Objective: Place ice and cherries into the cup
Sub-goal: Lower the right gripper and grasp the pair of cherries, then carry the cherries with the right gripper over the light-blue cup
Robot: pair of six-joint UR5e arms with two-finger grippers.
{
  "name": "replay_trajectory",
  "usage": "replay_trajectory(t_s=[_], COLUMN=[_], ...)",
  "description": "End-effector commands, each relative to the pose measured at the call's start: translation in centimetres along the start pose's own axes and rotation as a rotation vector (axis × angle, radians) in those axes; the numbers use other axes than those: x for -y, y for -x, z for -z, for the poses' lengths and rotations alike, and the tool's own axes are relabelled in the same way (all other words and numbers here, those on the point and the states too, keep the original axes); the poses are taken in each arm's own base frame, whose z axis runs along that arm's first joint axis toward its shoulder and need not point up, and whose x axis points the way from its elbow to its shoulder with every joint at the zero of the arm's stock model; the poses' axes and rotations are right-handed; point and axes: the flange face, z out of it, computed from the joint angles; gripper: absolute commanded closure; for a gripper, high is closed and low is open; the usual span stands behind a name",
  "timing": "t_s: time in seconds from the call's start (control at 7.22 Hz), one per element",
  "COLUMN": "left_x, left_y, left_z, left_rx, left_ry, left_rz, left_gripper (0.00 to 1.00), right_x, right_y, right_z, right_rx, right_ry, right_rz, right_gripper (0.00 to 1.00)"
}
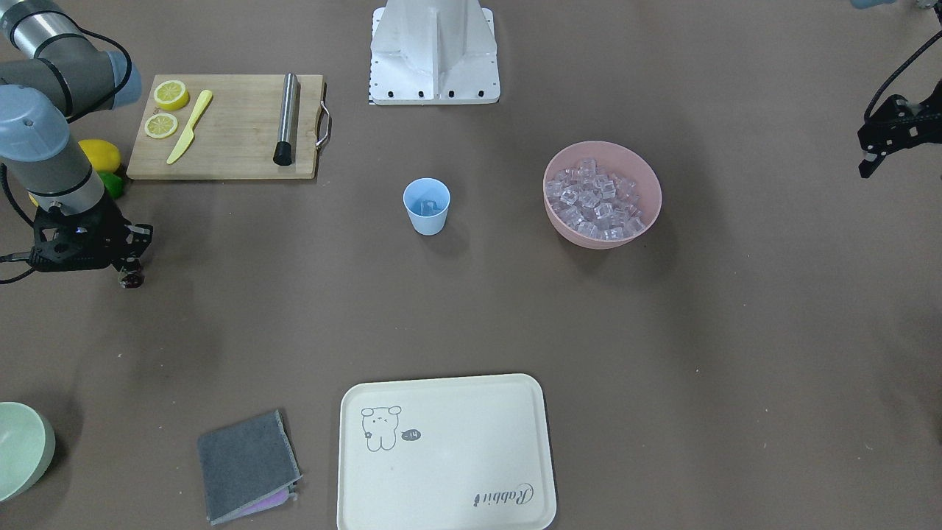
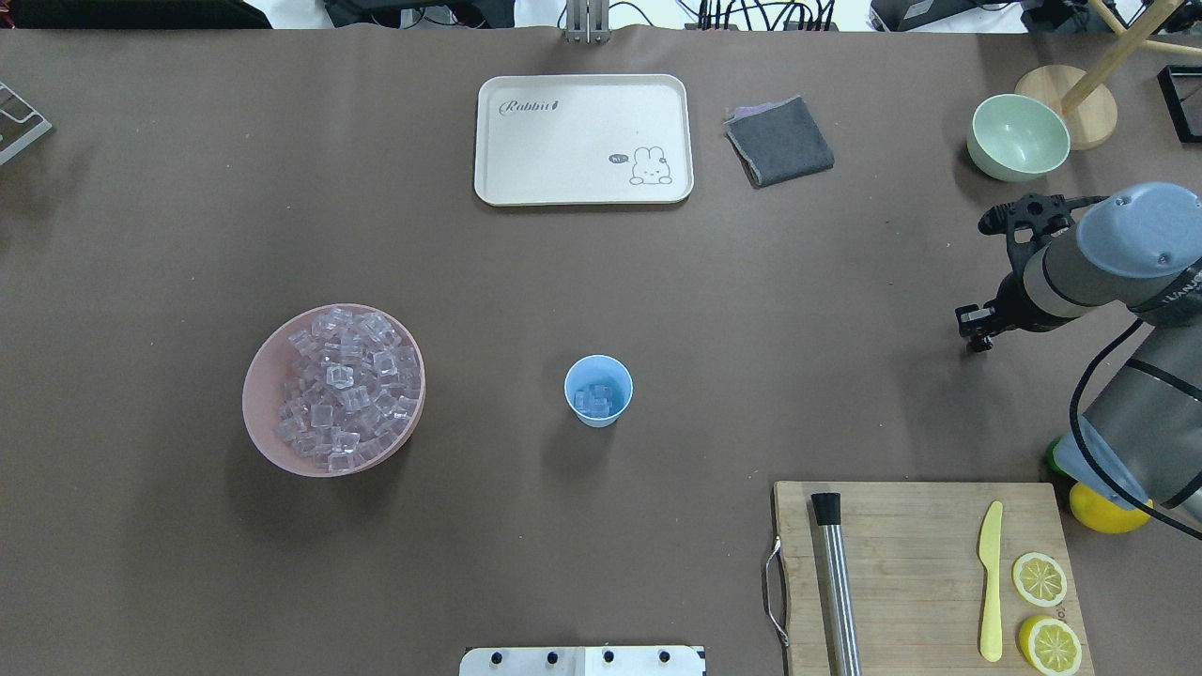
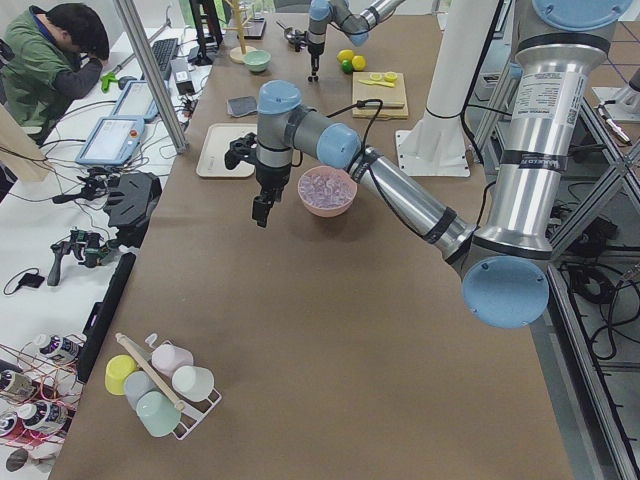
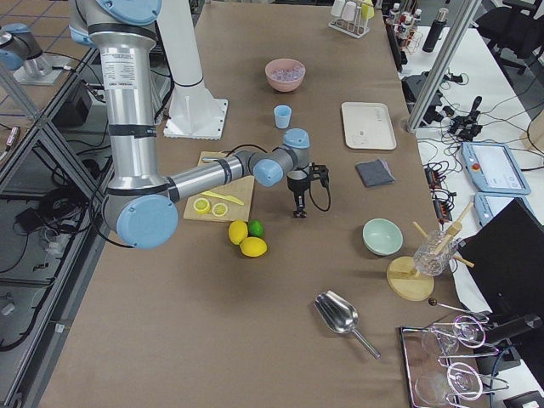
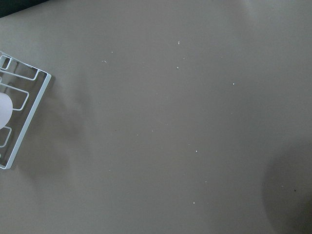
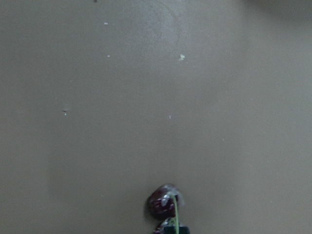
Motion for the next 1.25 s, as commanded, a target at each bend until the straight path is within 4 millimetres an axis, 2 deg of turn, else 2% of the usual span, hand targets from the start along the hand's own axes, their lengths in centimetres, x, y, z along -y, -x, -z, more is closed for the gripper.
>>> replay_trajectory(t_s=[0.0, 0.14, 0.28, 0.42, 0.55, 0.69, 0.83, 0.97, 1.11], left_x=[-0.1, -0.1, 0.0, -0.1, -0.1, -0.1, -0.1, -0.1, 0.0], left_y=[0.0, 0.1, 0.1, 0.2, 0.2, 0.2, 0.2, 0.2, 0.0], left_z=[-0.1, -0.1, -0.1, -0.2, -0.2, -0.2, -0.2, -0.2, -0.1], left_rx=[0.000, 0.000, 0.001, 0.001, 0.001, 0.001, 0.001, 0.001, 0.000], left_ry=[0.002, 0.001, 0.003, 0.004, 0.004, 0.004, 0.004, 0.004, 0.001], left_rz=[0.000, 0.001, 0.002, 0.003, 0.003, 0.005, 0.005, 0.005, 0.001], left_gripper=[0.02, 0.02, 0.02, 0.02, 0.02, 0.02, 0.02, 0.02, 0.02], right_x=[1.1, 1.5, 2.0, 2.1, 3.5, 3.4, 2.3, 0.7, -0.3], right_y=[2.2, 3.6, 5.9, 10.5, 16.5, 22.7, 29.2, 34.6, 38.3], right_z=[1.8, 3.5, 4.9, 5.5, 7.7, 10.2, 12.6, 14.7, 16.9], right_rx=[0.040, 0.065, 0.106, 0.143, 0.129, 0.106, 0.096, 0.108, 0.139], right_ry=[-0.026, -0.048, -0.059, -0.045, -0.018, 0.011, 0.034, 0.035, 0.040], right_rz=[0.015, 0.019, 0.019, -0.039, -0.089, -0.137, -0.183, -0.216, -0.243], right_gripper=[1.00, 1.00, 1.00, 1.00, 1.00, 1.00, 1.00, 1.00, 1.00])
